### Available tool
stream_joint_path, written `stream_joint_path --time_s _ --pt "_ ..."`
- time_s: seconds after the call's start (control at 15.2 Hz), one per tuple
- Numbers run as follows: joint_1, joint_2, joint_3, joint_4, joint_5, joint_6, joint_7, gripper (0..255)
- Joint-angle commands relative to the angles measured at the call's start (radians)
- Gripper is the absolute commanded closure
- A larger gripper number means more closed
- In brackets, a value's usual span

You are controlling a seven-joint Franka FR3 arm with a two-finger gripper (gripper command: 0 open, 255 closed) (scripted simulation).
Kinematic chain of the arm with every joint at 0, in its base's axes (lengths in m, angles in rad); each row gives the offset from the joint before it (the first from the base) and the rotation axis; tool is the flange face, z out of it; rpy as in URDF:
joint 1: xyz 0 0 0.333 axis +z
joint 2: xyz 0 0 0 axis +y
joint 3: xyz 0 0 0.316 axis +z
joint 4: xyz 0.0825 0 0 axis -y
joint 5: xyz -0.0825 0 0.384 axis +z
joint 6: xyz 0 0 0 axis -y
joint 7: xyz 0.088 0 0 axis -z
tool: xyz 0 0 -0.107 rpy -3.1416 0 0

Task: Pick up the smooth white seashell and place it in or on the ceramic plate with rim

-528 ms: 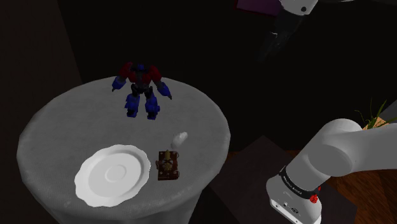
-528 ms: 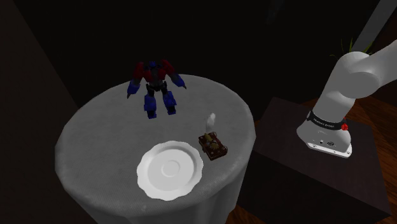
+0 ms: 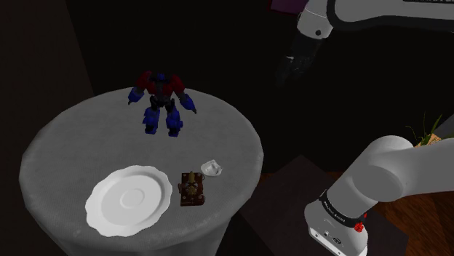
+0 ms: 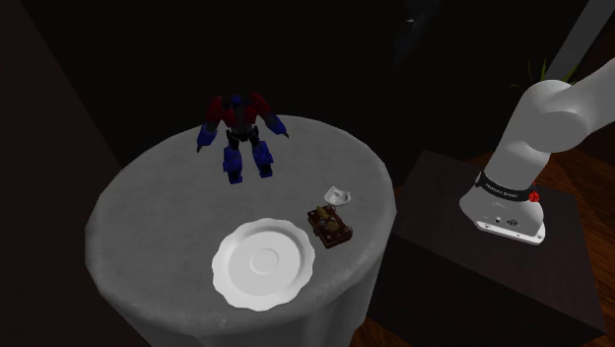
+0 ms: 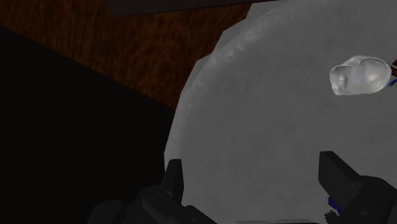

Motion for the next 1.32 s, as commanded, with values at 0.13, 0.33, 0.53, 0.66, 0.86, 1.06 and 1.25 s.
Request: stream_joint_path --time_s 0.13,0.33,0.53,0.66,0.86,1.06,1.25 --pt "0.003 0.068 0.066 -0.056 0.039 0.096 0.119 0" --pt "0.006 0.134 0.117 -0.078 0.066 0.165 0.208 0" --pt "0.006 0.215 0.168 -0.088 0.086 0.237 0.296 0" --pt "0.004 0.276 0.201 -0.087 0.095 0.284 0.357 0" --pt "-0.001 0.377 0.25 -0.074 0.099 0.355 0.449 0" --pt "-0.008 0.489 0.296 -0.048 0.088 0.423 0.547 0" --pt "-0.014 0.611 0.334 -0.01 0.058 0.484 0.652 0"
